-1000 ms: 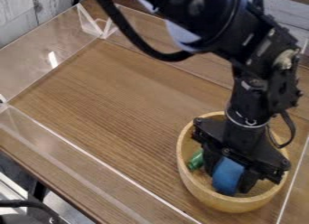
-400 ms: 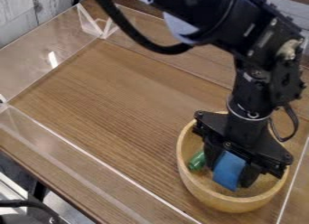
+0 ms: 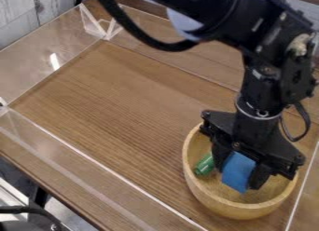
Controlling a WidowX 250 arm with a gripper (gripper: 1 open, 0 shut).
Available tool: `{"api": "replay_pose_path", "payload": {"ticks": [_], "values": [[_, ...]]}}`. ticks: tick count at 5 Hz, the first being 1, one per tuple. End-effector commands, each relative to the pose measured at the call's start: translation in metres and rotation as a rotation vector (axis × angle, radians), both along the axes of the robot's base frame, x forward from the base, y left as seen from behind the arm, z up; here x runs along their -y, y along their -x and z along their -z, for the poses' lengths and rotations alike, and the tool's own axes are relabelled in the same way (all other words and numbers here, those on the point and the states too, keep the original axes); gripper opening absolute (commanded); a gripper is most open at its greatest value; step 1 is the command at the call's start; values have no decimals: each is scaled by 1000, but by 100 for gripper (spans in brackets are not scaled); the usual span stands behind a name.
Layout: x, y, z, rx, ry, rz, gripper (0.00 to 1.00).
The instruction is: Remove the blue block from inside the brown bowl and put it on the table
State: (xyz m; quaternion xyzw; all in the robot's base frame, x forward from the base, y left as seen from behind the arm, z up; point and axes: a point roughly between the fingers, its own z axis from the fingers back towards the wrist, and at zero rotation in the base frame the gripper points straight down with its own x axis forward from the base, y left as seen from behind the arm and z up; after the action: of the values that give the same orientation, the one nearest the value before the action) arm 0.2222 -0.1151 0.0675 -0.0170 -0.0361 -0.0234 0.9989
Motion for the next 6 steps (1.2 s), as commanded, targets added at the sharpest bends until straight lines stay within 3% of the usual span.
{"api": "replay_pose_path", "payload": {"ticks": [1, 4, 5, 6], "values": [[5, -12, -22, 76, 33, 9, 0], [1, -12, -32, 87, 44, 13, 0], [-2, -13, -44, 94, 49, 5, 0], [-14, -14, -70, 119, 48, -5, 0]]}}
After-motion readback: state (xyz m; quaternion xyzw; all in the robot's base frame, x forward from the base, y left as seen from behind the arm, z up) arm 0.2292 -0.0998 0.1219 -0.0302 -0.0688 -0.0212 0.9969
